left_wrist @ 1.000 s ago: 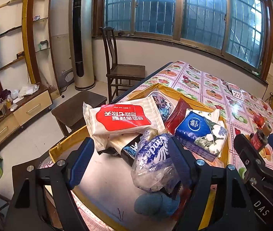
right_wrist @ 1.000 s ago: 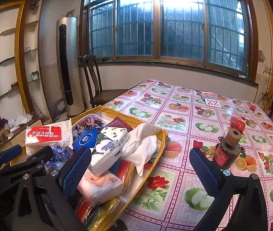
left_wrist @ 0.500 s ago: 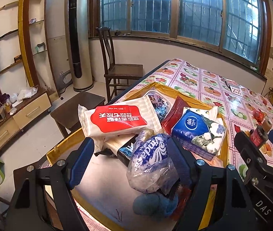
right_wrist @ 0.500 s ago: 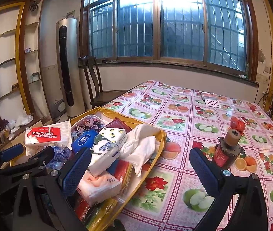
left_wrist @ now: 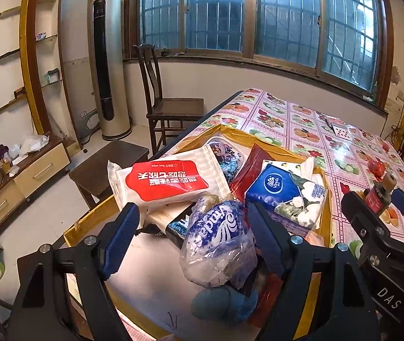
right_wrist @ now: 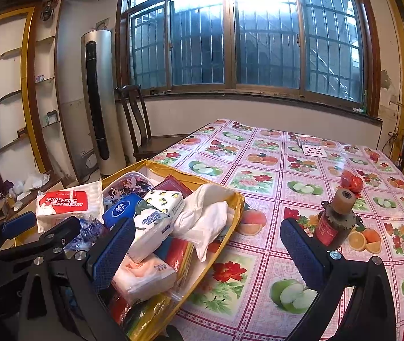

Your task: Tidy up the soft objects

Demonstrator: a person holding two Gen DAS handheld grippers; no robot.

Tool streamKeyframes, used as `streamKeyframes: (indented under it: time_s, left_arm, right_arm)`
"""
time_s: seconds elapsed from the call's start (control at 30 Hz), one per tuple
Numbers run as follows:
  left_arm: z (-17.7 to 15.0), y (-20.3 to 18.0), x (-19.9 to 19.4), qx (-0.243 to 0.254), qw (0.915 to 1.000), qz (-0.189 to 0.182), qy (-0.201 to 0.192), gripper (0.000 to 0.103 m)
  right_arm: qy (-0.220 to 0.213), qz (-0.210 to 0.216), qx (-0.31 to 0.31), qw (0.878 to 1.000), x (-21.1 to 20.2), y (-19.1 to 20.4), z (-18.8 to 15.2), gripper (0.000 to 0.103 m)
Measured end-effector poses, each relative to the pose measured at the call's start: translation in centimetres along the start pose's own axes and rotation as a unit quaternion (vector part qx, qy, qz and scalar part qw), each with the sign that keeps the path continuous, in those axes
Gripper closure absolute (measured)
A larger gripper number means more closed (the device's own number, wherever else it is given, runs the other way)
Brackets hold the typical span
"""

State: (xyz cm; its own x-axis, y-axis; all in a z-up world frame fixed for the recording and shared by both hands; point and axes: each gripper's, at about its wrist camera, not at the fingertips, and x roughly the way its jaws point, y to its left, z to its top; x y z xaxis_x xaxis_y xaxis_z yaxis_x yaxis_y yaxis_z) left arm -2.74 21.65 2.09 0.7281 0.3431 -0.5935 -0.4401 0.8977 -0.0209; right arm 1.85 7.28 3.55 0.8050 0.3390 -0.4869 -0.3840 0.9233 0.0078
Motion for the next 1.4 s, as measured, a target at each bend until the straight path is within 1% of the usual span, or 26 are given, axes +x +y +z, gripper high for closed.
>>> streamKeyframes:
  time_s: [0.03, 0.1, 0.23, 0.33, 0.4, 0.47, 0.6, 0.77, 1.03, 1.1, 1.17, 1.27, 1.33, 1.4]
  left_arm:
    - [0.1, 0.0, 0.0, 0.000, 1.0000, -0.005, 0.000, 0.023]
    - [0.2, 0.3, 0.2, -0.003, 0.9999, -0.014, 0.005, 0.017]
    - [0.2, 0.7, 0.5, -0.008, 0.9994, -0.032, 0.010, 0.015]
    - [0.1, 0.7, 0.6, -0.003, 0.9995, -0.030, 0.012, 0.010]
    - [0.2, 0.9, 0.9, -0.009, 0.9991, -0.037, 0.021, 0.005]
    - [0.1, 0.9, 0.9, -0.009, 0.9993, -0.031, 0.020, 0.002]
    - [0.1, 0.7, 0.5, -0.001, 0.9997, -0.023, 0.007, 0.001]
    - [0.1, 0.5, 0.2, 0.006, 0.9995, -0.030, -0.004, 0.001]
    - [0.1, 0.4, 0.7, 0.005, 0.9987, -0.042, 0.028, 0.001]
    - [0.1, 0.2, 0.3, 0.011, 0.9994, -0.031, 0.014, 0.001]
    - [0.1, 0.0, 0.0, 0.017, 0.9996, -0.022, 0.008, 0.001]
    - [0.1, 0.1, -0.1, 0.012, 0.9996, -0.026, 0.005, 0.001]
    - [0.2, 0.2, 0.1, 0.006, 0.9993, -0.034, 0.011, 0.001]
    - [0.2, 0.2, 0.0, 0.009, 0.9992, -0.039, 0.006, 0.001]
  right_arm:
    - [0.000, 0.000, 0.001, 1.000, 0.0, -0.1, 0.0, 0.000]
    - [-0.001, 0.000, 0.004, 1.000, 0.0, -0.2, 0.0, 0.000]
    - [-0.007, -0.003, -0.001, 1.000, -0.2, -0.2, 0.0, 0.000]
    - [-0.014, -0.005, -0.006, 1.000, -0.4, -0.2, 0.1, 0.000]
    - [-0.016, -0.004, -0.003, 1.000, -0.5, -0.3, 0.1, 0.000]
    - [-0.015, -0.002, -0.001, 1.000, -0.5, -0.3, 0.1, 0.000]
    - [-0.017, -0.002, 0.000, 1.000, -0.5, -0.5, 0.1, 0.000]
    - [-0.015, -0.001, 0.010, 1.000, -0.4, -0.9, 0.0, 0.000]
    - [-0.021, -0.004, 0.011, 1.000, -0.7, -1.1, 0.0, 0.000]
    - [-0.020, -0.004, 0.012, 1.000, -0.8, -1.1, -0.1, 0.000]
    - [-0.020, -0.003, 0.012, 1.000, -0.8, -1.2, -0.1, 0.000]
    - [-0.020, -0.001, 0.015, 1.000, -0.9, -1.3, -0.1, 0.000]
    - [-0.022, 0.000, 0.016, 1.000, -0.9, -1.4, -0.1, 0.000]
    - [-0.023, 0.002, 0.018, 1.000, -1.0, -1.4, 0.0, 0.000]
